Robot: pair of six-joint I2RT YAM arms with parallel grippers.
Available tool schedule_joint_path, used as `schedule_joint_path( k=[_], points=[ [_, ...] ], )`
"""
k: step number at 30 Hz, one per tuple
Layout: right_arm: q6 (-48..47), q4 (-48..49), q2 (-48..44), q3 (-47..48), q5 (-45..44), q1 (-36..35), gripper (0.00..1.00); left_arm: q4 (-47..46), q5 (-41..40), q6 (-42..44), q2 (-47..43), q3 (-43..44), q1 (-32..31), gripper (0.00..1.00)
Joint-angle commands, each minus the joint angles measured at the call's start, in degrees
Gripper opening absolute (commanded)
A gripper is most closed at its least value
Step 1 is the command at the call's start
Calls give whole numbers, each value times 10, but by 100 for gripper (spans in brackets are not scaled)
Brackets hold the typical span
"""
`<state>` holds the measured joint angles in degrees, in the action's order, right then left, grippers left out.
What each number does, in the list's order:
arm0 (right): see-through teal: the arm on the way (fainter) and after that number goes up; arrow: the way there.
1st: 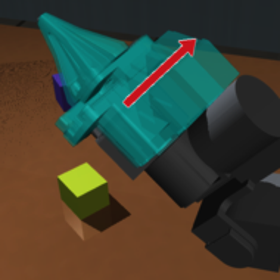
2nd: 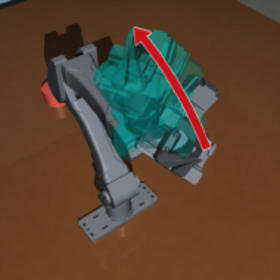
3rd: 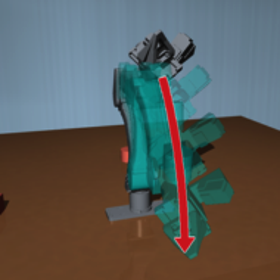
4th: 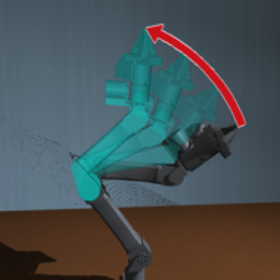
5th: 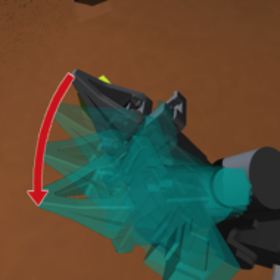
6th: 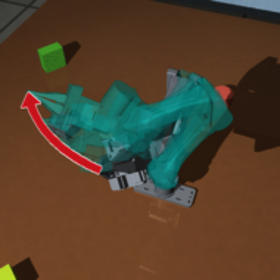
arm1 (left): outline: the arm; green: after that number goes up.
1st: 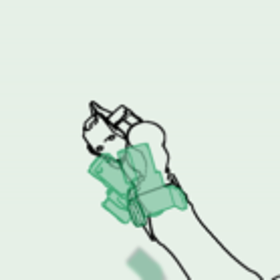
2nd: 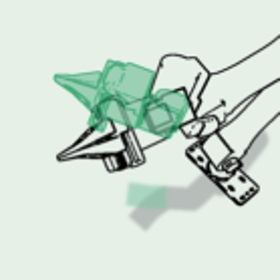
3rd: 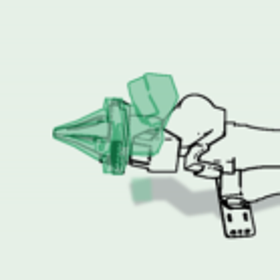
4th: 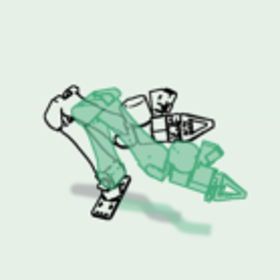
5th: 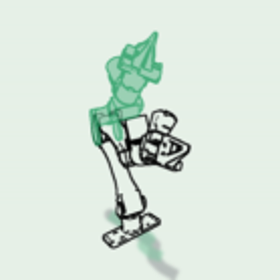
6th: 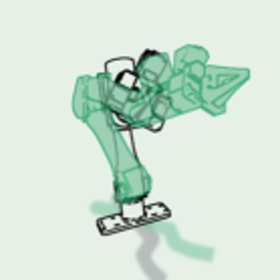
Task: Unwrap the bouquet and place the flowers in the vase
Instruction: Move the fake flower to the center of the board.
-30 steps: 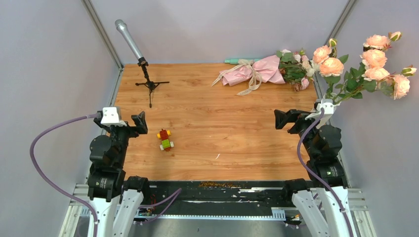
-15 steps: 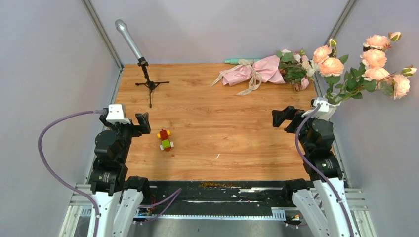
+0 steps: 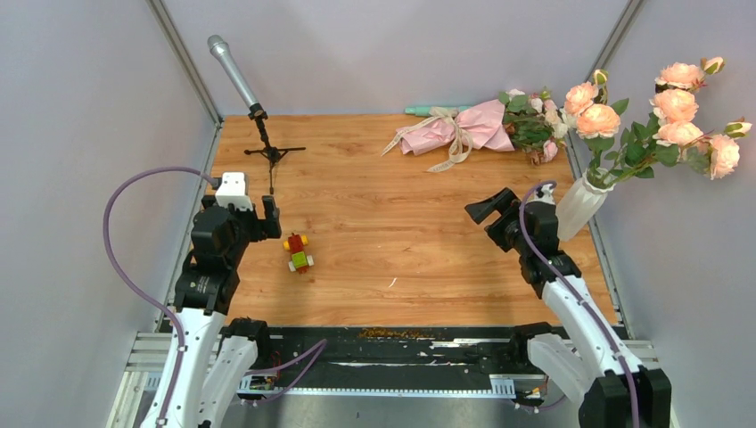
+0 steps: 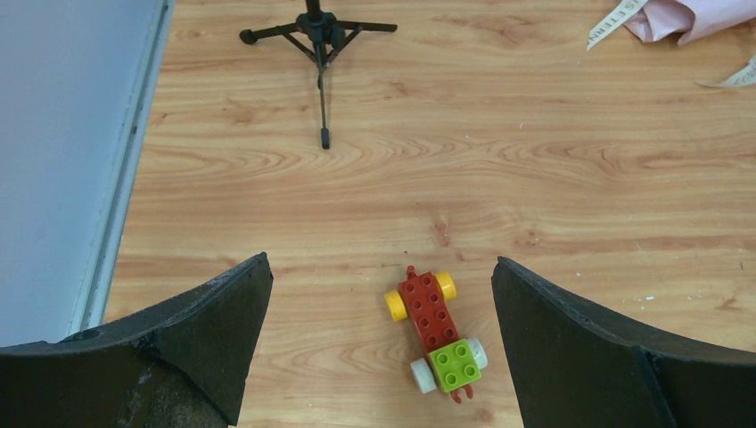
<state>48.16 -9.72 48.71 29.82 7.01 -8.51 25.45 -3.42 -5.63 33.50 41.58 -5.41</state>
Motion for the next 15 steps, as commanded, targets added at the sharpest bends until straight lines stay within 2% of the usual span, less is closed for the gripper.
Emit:
schedule_joint_path(
  k=[1,7,15],
  points=[
    [100,92,72,32,-37,-6,87,-14,19,16,-4,5,-16,100],
    [146,191,221,73,-100,-39,84,-12,-3,23,11,7,-49,100],
    [150,221,442,237,-194,-91,83,-10,-28,29,31,14,-106,100]
  ],
)
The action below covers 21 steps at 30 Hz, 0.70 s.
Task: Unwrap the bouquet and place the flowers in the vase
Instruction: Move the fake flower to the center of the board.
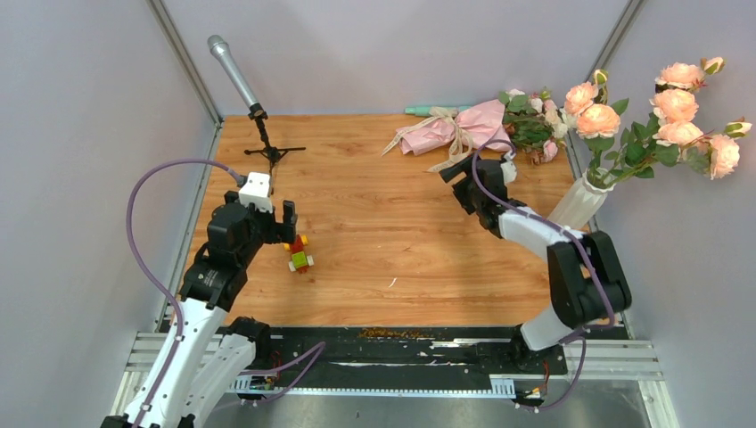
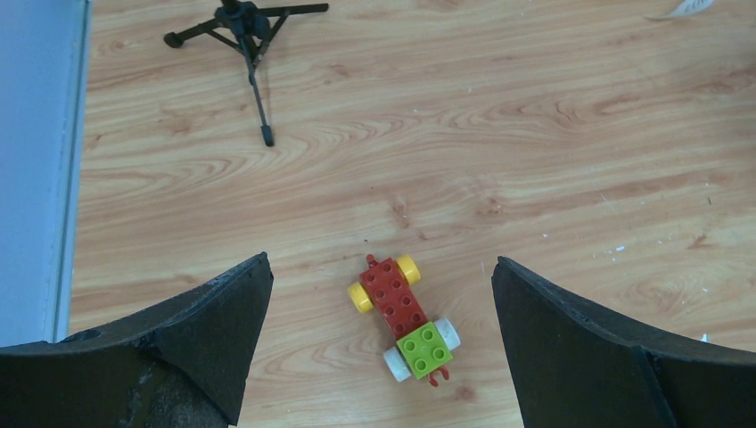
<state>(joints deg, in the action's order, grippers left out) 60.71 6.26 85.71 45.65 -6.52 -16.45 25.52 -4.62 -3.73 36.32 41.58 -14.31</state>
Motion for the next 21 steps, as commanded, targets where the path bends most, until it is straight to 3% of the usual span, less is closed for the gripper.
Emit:
schedule_joint_path(
  k=[1,8,16,21],
  points=[
    [30,62,95,102,-68,-14,81,-11,-15,10,2,13,-24,100],
    [59,67,243,258,-122,-34,79,-16,-13,7,-5,6,-46,100],
    [97,-2,381,428,-162,-32,86,-20,-20,9,-2,4,-45,100],
    [140,-39,427,473,-181,-29,87,-22,-20,11,-1,3,-46,100]
  ],
)
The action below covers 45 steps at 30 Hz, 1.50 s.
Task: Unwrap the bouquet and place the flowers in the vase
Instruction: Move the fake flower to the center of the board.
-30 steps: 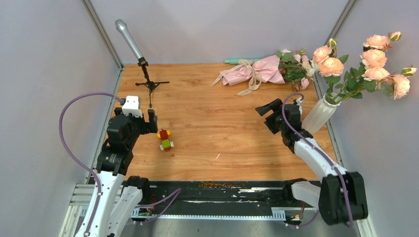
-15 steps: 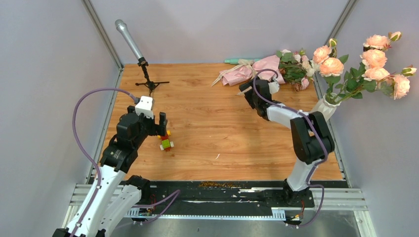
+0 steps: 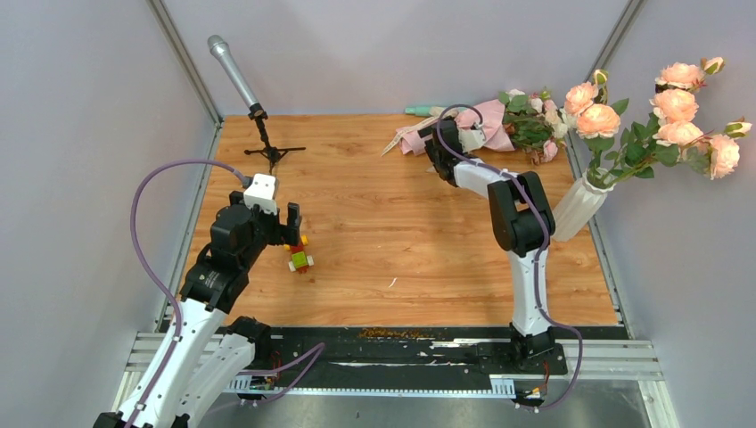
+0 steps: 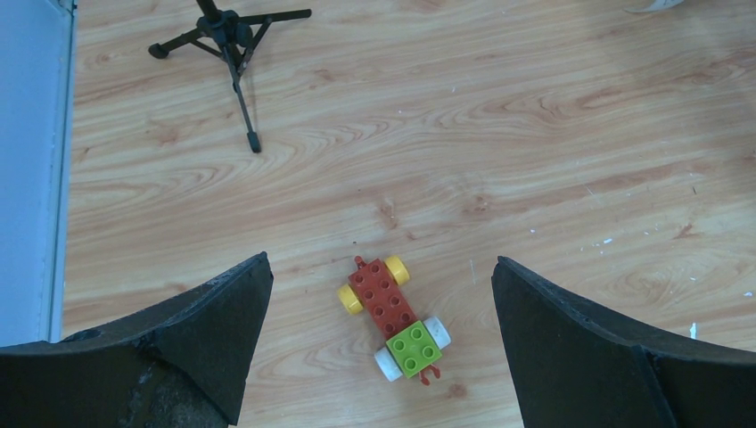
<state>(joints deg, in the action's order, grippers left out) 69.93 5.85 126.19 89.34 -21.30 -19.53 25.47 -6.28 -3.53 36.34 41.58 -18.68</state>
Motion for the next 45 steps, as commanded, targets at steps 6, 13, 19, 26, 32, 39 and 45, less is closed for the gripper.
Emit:
schedule_joint_path(
  k=[6,13,19,26,32,39,45],
  points=[
    [80,-56,47,53,-50,10,88,-23,-20,12,-7,0,-2,100],
    [71,-70,83,99,-49,18,88,-25,-26,12,-8,-3,-2,100],
    [83,-20,91,85,-27,27,88,-26,-29,14,-7,-4,-2,100],
    [98,72,42,0,-22,27,87,-28,-32,15,-5,-4,-2,100],
    [94,74,47,21,-22,29,87,-29,-29,15,-5,-5,-2,100],
    [97,87,57,37,-39,30,87,-28,-38,14,-7,-4,-2,100],
    [107,66,77,66,-32,34,87,-28,-39,14,-8,-4,-2,100]
  ],
)
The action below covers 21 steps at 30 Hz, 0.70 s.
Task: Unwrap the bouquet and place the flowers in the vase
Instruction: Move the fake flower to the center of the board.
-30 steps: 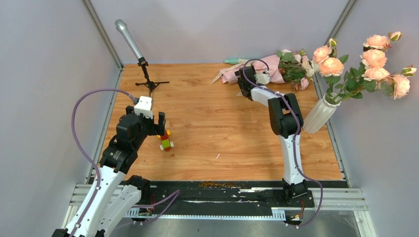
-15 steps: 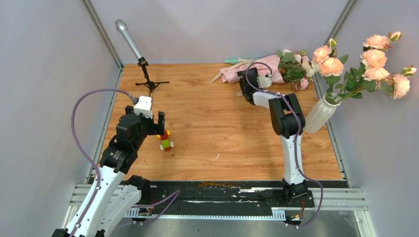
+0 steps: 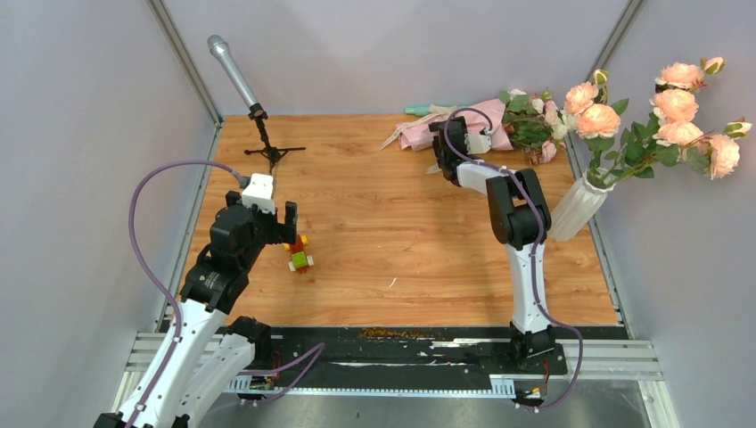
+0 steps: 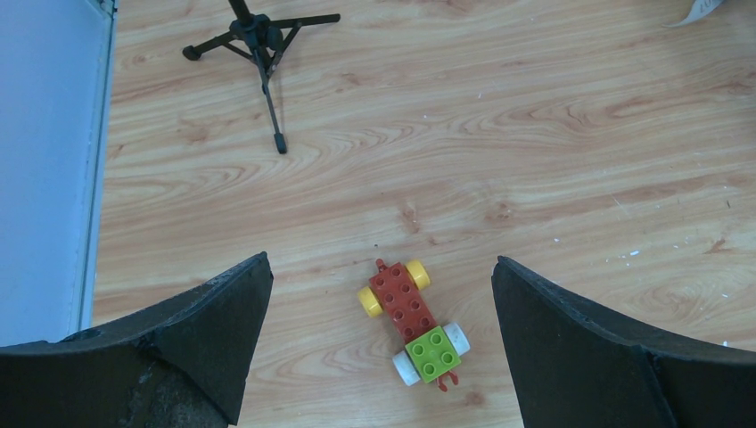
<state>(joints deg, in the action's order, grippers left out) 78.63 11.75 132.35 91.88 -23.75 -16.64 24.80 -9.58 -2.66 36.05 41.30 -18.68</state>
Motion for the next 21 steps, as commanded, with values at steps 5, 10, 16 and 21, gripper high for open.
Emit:
schedule_joint_path(
  k=[5,10,16,21],
  points=[
    [49,-25,42,69,-1,8,86,-22,-4,5,-3,-2,-2,100],
    [72,-63,58,89,0,8,84,-22,-3,6,-4,-2,-2,100],
    [65,-85,73,119,-22,10,83,-21,-6,6,-5,-2,-2,100],
    [60,-97,87,133,-14,20,81,-21,-7,7,-4,-2,-2,100]
  ],
)
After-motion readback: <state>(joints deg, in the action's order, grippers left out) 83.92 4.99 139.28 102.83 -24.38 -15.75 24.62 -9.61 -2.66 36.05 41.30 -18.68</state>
